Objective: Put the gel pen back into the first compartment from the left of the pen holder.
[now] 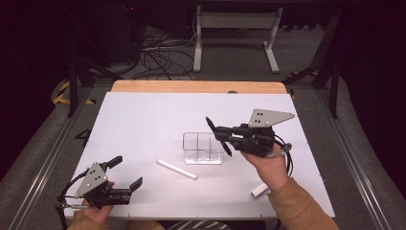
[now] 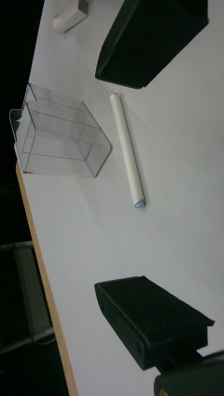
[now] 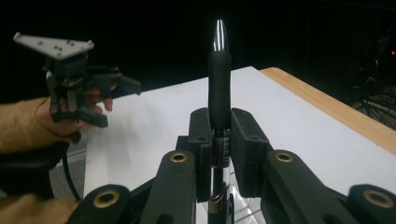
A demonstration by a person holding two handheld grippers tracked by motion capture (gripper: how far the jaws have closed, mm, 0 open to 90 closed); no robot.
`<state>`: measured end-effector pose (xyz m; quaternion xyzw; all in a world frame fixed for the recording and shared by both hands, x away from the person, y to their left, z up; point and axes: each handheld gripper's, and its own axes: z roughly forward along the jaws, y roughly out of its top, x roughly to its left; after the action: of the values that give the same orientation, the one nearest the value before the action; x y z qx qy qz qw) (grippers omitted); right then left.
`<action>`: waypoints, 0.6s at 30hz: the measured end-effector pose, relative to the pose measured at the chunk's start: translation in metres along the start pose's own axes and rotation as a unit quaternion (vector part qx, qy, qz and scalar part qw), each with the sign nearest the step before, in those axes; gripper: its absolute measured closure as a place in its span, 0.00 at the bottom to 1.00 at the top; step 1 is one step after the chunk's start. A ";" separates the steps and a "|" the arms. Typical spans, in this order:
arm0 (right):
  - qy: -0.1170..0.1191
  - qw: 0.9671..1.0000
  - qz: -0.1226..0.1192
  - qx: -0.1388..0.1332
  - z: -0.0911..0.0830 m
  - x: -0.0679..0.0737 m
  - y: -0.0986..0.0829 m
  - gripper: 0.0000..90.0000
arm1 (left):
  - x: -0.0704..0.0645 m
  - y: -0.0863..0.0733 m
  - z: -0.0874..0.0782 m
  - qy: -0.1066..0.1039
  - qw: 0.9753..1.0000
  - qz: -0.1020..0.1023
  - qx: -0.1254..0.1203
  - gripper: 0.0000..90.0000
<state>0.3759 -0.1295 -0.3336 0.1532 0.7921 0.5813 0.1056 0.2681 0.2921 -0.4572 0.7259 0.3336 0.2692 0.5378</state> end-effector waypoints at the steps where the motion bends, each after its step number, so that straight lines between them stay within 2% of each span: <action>1: -0.004 1.000 0.009 -0.002 0.001 0.000 0.000 0.88 | 0.000 0.000 0.000 0.000 1.000 0.000 0.000 0.04; 5: -0.003 0.999 0.031 -0.011 0.007 0.000 -0.001 0.88 | 0.000 0.000 0.000 0.000 1.000 0.000 0.000 0.04; 13: -0.027 0.999 -0.003 -0.028 0.019 0.006 0.000 0.88 | 0.000 0.000 0.001 0.000 1.000 -0.001 -0.001 0.04; 18: -0.029 0.999 -0.017 -0.040 0.028 0.008 0.000 0.88 | 0.000 0.000 0.001 -0.001 1.000 0.000 -0.001 0.04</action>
<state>0.3777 -0.1019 -0.3419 0.1525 0.7670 0.6063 0.1444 0.2689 0.2919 -0.4574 0.7258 0.3329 0.2692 0.5384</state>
